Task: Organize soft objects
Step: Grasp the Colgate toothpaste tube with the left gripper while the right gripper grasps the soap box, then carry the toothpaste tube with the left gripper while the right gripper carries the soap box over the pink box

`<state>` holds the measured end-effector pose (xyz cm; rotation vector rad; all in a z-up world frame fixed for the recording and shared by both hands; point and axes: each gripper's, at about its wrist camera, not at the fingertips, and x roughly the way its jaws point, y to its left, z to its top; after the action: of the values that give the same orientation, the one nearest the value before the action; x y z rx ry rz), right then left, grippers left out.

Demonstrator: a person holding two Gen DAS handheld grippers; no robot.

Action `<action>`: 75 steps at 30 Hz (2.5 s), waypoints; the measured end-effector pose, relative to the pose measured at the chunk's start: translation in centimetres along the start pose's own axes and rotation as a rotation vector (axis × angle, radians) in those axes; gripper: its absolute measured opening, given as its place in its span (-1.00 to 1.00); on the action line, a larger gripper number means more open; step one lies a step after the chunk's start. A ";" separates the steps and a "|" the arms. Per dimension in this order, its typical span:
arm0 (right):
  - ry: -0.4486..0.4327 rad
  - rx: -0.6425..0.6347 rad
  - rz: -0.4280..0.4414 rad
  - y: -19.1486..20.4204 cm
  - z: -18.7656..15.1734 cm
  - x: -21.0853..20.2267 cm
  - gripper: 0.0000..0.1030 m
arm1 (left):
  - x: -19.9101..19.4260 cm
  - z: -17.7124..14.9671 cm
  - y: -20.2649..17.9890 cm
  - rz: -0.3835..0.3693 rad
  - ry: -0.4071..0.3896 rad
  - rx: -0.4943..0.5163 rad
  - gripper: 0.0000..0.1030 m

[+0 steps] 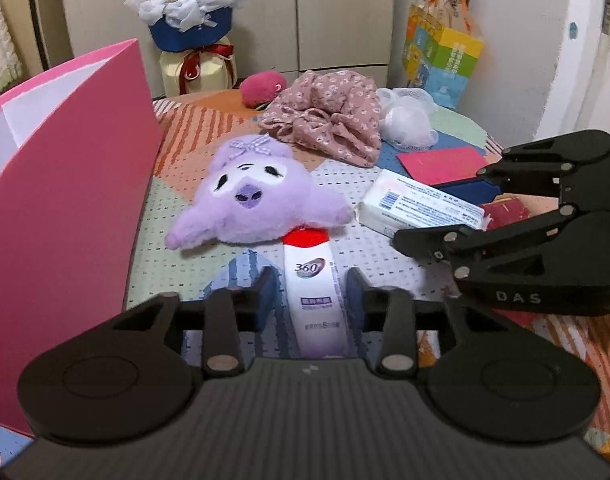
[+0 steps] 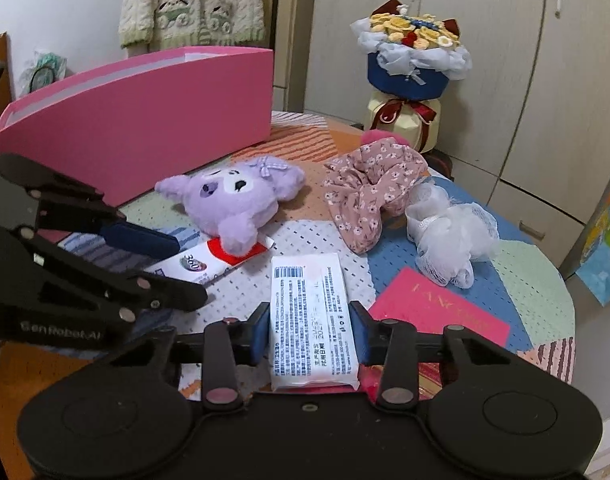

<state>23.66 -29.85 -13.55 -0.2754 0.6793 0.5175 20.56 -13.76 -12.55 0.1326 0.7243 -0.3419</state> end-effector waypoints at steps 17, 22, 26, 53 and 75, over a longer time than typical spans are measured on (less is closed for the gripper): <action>0.000 0.134 -0.137 2.6 -1.2 -3.5 -0.13 | -3.5 -1.3 0.4 -0.048 -0.037 0.007 -0.44; 0.007 0.176 -0.147 3.1 -1.8 -4.8 -0.13 | -4.6 -2.0 0.8 -0.093 -0.026 -0.013 -0.44; 0.009 0.186 -0.157 3.7 -2.1 -5.9 -0.13 | -5.6 -2.5 1.1 -0.129 -0.016 -0.023 -0.44; 0.054 0.165 -0.128 10.0 -2.5 -10.0 -0.13 | -11.8 -5.1 4.7 -0.297 0.026 -0.006 -0.44; 0.052 0.082 -0.036 15.7 0.8 -11.9 -0.13 | -18.7 -5.2 10.6 -0.305 -0.039 -0.048 -0.44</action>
<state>7.76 -20.66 -6.33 -0.2245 0.7427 0.4479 8.00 2.21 -3.91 -0.0311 0.7144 -0.6161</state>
